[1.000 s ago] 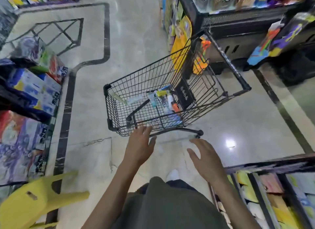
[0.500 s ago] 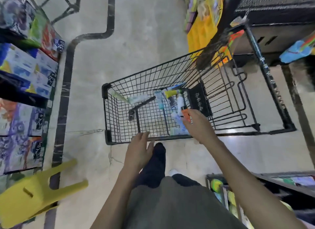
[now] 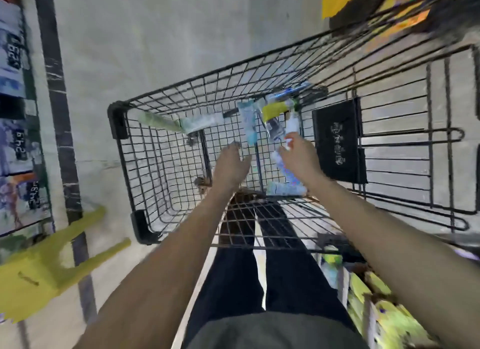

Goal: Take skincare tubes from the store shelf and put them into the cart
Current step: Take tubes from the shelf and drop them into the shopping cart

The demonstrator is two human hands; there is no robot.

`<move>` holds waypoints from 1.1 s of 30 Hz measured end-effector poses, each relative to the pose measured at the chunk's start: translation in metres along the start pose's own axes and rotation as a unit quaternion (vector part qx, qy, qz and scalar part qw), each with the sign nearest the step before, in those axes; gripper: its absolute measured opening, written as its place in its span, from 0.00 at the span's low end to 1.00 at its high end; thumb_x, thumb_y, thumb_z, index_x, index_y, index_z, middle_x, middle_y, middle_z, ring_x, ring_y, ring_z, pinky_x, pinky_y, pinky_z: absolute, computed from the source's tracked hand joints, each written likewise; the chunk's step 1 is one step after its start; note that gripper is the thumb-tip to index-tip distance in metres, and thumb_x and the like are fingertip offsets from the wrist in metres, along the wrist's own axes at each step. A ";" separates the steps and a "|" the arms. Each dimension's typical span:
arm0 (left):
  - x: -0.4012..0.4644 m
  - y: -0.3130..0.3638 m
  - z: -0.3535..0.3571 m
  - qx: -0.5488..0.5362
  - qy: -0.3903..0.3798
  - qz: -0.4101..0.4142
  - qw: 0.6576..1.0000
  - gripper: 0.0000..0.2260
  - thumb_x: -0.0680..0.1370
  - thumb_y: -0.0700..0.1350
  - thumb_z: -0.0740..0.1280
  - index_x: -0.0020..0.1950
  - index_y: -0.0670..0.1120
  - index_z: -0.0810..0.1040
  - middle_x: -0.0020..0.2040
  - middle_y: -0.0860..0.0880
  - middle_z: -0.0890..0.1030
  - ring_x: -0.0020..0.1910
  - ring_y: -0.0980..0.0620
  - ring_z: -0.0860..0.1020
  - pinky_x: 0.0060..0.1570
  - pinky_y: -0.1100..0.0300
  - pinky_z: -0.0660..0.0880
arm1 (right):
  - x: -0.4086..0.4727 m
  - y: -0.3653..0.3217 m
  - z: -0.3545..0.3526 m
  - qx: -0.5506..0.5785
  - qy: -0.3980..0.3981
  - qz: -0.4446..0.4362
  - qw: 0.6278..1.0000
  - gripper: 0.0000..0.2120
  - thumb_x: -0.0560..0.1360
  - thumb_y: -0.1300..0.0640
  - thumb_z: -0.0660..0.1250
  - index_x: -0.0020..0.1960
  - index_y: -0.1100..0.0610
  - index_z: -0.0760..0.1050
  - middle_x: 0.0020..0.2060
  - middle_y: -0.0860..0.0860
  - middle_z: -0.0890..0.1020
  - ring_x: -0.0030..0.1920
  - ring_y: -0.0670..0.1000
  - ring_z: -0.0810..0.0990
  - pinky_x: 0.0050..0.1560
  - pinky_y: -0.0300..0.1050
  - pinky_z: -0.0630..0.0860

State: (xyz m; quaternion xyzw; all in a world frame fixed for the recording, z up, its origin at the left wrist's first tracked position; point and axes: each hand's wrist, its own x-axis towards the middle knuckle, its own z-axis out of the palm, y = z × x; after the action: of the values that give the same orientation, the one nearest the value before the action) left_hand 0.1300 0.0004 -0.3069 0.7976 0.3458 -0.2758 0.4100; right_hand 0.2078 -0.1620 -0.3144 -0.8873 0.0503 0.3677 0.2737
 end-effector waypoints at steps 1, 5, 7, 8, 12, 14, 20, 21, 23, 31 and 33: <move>0.020 -0.003 0.009 -0.016 0.001 -0.021 1.000 0.25 0.81 0.48 0.69 0.76 0.43 0.69 0.70 0.42 0.74 0.68 0.44 0.74 0.70 0.46 0.72 | 0.021 0.003 0.008 -0.006 0.009 0.002 1.000 0.17 0.78 0.48 0.69 0.64 0.55 0.75 0.57 0.56 0.82 0.52 0.58 0.82 0.51 0.54 0.79; 0.092 -0.013 0.040 -0.019 0.003 -0.063 0.998 0.24 0.81 0.48 0.69 0.73 0.39 0.69 0.69 0.41 0.75 0.65 0.44 0.76 0.58 0.56 0.73 | 0.090 0.017 0.041 -0.064 0.019 -0.002 0.998 0.12 0.79 0.54 0.70 0.59 0.58 0.77 0.53 0.57 0.81 0.51 0.58 0.80 0.43 0.46 0.67; 0.124 -0.020 0.055 -0.002 0.012 -0.063 0.998 0.26 0.80 0.50 0.70 0.73 0.38 0.68 0.69 0.40 0.75 0.68 0.42 0.74 0.61 0.52 0.73 | 0.119 0.024 0.059 -0.079 0.019 -0.003 0.997 0.15 0.79 0.54 0.70 0.62 0.61 0.76 0.55 0.58 0.79 0.54 0.59 0.79 0.47 0.48 0.71; 0.138 -0.024 0.063 -0.008 0.018 -0.066 0.998 0.28 0.80 0.51 0.71 0.73 0.38 0.68 0.70 0.39 0.74 0.69 0.41 0.74 0.62 0.50 0.73 | 0.131 0.027 0.067 -0.086 0.023 -0.002 0.996 0.17 0.79 0.53 0.71 0.63 0.61 0.75 0.58 0.59 0.78 0.57 0.60 0.79 0.50 0.48 0.71; 0.180 -0.034 0.089 -0.014 0.057 -0.060 0.996 0.31 0.76 0.57 0.74 0.69 0.40 0.69 0.64 0.39 0.75 0.62 0.39 0.77 0.60 0.45 0.77 | 0.163 0.039 0.093 -0.122 0.053 -0.011 0.991 0.23 0.78 0.49 0.72 0.67 0.60 0.71 0.63 0.58 0.76 0.64 0.61 0.75 0.57 0.52 0.74; 0.190 -0.033 0.096 -0.005 0.085 -0.052 0.995 0.33 0.73 0.60 0.75 0.67 0.41 0.69 0.61 0.40 0.76 0.58 0.39 0.78 0.55 0.44 0.78 | 0.170 0.041 0.102 -0.149 0.070 -0.027 0.986 0.28 0.76 0.44 0.73 0.67 0.61 0.70 0.63 0.59 0.76 0.66 0.61 0.72 0.59 0.55 0.74; 0.197 -0.030 0.107 -0.010 0.091 -0.040 0.995 0.28 0.72 0.52 0.78 0.63 0.43 0.69 0.56 0.43 0.77 0.51 0.42 0.79 0.45 0.49 0.77 | 0.176 0.044 0.109 -0.173 0.098 -0.038 0.979 0.29 0.73 0.51 0.77 0.67 0.62 0.70 0.63 0.60 0.76 0.64 0.61 0.73 0.64 0.55 0.73; 0.197 -0.031 0.106 -0.022 0.093 -0.043 0.995 0.25 0.72 0.50 0.77 0.62 0.43 0.69 0.55 0.43 0.78 0.49 0.43 0.78 0.43 0.50 0.76 | 0.176 0.043 0.109 -0.171 0.097 -0.033 0.980 0.28 0.73 0.51 0.76 0.66 0.62 0.71 0.62 0.59 0.77 0.64 0.61 0.74 0.63 0.56 0.73; 0.195 -0.032 0.101 -0.055 0.094 -0.058 0.992 0.20 0.73 0.46 0.75 0.58 0.43 0.71 0.50 0.46 0.78 0.44 0.48 0.77 0.41 0.53 0.74 | 0.172 0.040 0.107 -0.158 0.075 -0.017 0.984 0.28 0.71 0.48 0.74 0.65 0.60 0.71 0.61 0.58 0.77 0.62 0.60 0.75 0.62 0.56 0.74; 0.151 -0.042 0.051 -0.325 -0.038 -0.133 0.935 0.19 0.76 0.40 0.72 0.65 0.45 0.74 0.59 0.41 0.80 0.51 0.43 0.83 0.50 0.44 0.84 | 0.114 0.044 0.069 0.151 0.026 0.085 0.985 0.08 0.79 0.49 0.66 0.53 0.50 0.81 0.43 0.50 0.85 0.42 0.52 0.85 0.39 0.46 0.77; 0.128 -0.042 0.031 -0.408 -0.087 -0.127 0.900 0.14 0.78 0.37 0.68 0.63 0.46 0.74 0.64 0.38 0.78 0.58 0.38 0.81 0.55 0.41 0.82 | 0.089 0.044 0.050 0.258 0.019 0.115 0.959 0.04 0.79 0.55 0.69 0.52 0.52 0.82 0.41 0.52 0.85 0.38 0.51 0.85 0.36 0.44 0.77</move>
State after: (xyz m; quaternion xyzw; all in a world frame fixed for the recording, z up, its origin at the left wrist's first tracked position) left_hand 0.1707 0.0335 -0.4347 0.4829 0.4890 -0.2290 0.6894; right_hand 0.2281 -0.1632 -0.4244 -0.7818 0.2503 0.3539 0.4482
